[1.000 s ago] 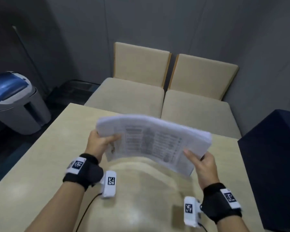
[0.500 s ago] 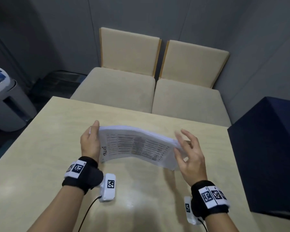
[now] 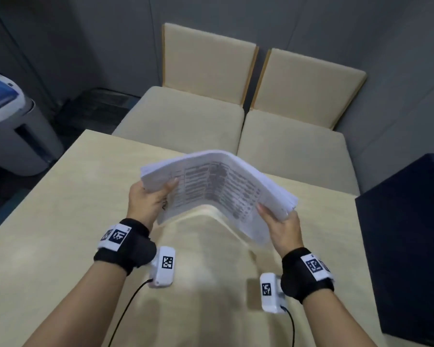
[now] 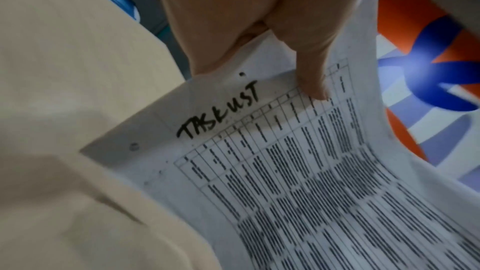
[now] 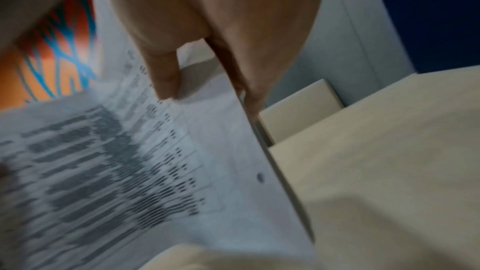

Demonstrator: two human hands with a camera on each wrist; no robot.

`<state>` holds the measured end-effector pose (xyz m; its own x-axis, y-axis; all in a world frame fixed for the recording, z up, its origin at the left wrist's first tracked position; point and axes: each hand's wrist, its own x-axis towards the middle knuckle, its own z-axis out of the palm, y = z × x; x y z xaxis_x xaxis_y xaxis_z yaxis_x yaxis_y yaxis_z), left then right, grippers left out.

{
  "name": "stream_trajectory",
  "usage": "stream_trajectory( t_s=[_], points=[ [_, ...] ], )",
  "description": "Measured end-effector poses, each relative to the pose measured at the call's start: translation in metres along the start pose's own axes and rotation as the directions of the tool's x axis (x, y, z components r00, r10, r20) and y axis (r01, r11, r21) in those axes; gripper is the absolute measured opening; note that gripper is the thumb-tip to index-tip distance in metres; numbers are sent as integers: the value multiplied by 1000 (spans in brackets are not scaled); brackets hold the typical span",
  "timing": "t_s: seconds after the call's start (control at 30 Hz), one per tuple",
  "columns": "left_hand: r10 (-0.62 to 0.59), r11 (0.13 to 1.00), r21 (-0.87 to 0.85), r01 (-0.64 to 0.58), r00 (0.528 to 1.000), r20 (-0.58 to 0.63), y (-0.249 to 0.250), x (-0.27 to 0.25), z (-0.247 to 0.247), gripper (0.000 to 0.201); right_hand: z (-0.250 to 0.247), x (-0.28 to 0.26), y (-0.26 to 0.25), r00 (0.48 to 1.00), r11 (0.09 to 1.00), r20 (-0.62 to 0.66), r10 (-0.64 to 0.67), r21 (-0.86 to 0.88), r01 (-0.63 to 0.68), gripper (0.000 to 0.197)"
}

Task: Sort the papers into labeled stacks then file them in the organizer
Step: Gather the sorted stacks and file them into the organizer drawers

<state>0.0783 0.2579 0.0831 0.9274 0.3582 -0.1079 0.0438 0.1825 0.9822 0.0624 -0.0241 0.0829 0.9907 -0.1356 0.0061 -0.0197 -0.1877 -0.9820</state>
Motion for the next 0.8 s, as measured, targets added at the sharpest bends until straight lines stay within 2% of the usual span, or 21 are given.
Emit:
stream_trajectory(
  t_s=[0.07,0.1,0.17,0.2,0.3,0.37,0.4,0.47,0.57,0.63,0.7,0.8],
  points=[
    [76,995,-57,-79,996,-45,13,3,5,25,4,0,-10,994,996,-77,-76,36,79,21],
    [114,991,-71,-118,992,-59,14,4,6,27,5,-2,-5,991,997,-118,-56,53,63,31],
    [135,990,-42,-138,989,-59,5,4,6,35,9,-8,15,980,996,-189,56,73,-43,46],
    [109,994,13,-109,993,-48,-8,3,4,41,11,-11,31,971,990,-198,134,69,-123,44],
    [-93,988,127,90,996,18,-61,1,-3,48,18,-14,68,930,928,-93,356,-85,-364,21],
    [-160,969,194,153,987,20,-86,3,-8,42,16,-10,74,946,929,-2,323,-191,-318,16],
    [-168,961,223,162,986,6,-91,7,-10,40,13,-6,70,961,944,54,272,-208,-256,24],
    [-172,951,259,171,985,-15,-95,16,-16,39,7,5,61,950,938,130,283,-242,-247,32],
    [-173,961,223,165,985,15,-84,26,-21,41,-1,14,62,930,913,196,311,-332,-235,12],
    [-189,956,234,174,981,44,-72,29,-20,35,-5,13,56,906,917,216,364,-255,-308,16],
    [-202,951,257,171,975,97,-55,28,-21,25,-9,8,38,897,931,251,364,-119,-345,20],
    [-223,959,213,186,961,162,-27,11,-26,29,-19,-1,9,886,908,281,369,93,-408,33]
  ],
)
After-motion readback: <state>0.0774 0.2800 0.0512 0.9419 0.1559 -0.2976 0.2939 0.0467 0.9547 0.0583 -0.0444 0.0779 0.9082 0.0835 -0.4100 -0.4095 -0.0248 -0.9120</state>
